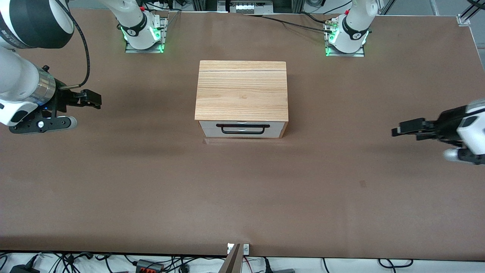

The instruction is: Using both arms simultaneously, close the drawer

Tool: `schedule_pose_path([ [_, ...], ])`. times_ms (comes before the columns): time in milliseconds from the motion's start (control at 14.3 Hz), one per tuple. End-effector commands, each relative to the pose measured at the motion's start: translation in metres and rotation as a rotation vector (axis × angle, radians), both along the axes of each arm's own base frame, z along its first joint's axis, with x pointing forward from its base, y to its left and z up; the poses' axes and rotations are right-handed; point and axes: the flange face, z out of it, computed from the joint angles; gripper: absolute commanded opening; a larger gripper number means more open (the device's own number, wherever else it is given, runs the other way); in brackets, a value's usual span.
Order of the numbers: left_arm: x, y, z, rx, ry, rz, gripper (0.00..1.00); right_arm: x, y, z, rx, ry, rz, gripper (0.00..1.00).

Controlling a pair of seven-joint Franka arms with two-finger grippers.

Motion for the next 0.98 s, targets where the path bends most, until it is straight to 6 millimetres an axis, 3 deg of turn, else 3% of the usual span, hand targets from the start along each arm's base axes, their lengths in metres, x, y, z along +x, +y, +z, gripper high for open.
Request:
schedule_pose_path([
  [0,-0.025,0.0,0.023,0.011,0.034,-0.011,1.0,-0.045,-0.034,-0.004,0.045,-0.083,-0.026,1.0],
  [140,-0.038,-0.012,0.021,0.13,0.102,-0.063,1.0,-0.058,-0.056,-0.005,0.043,-0.118,-0.063,1.0],
  [350,-0.068,-0.024,0.021,0.168,0.165,-0.025,1.0,-0.055,-0.107,0.005,0.055,-0.137,-0.157,1.0],
  [490,-0.087,-0.039,0.02,0.214,0.146,-0.043,1.0,-0.056,-0.107,0.012,0.088,-0.136,-0.17,1.0],
  [699,-0.132,-0.074,0.021,0.328,0.096,-0.017,1.0,-0.064,-0.103,0.012,0.095,-0.079,-0.173,1.0],
  [909,-0.151,-0.097,0.018,0.354,0.075,-0.007,1.0,-0.064,-0.103,0.028,0.093,-0.086,-0.176,1.0],
])
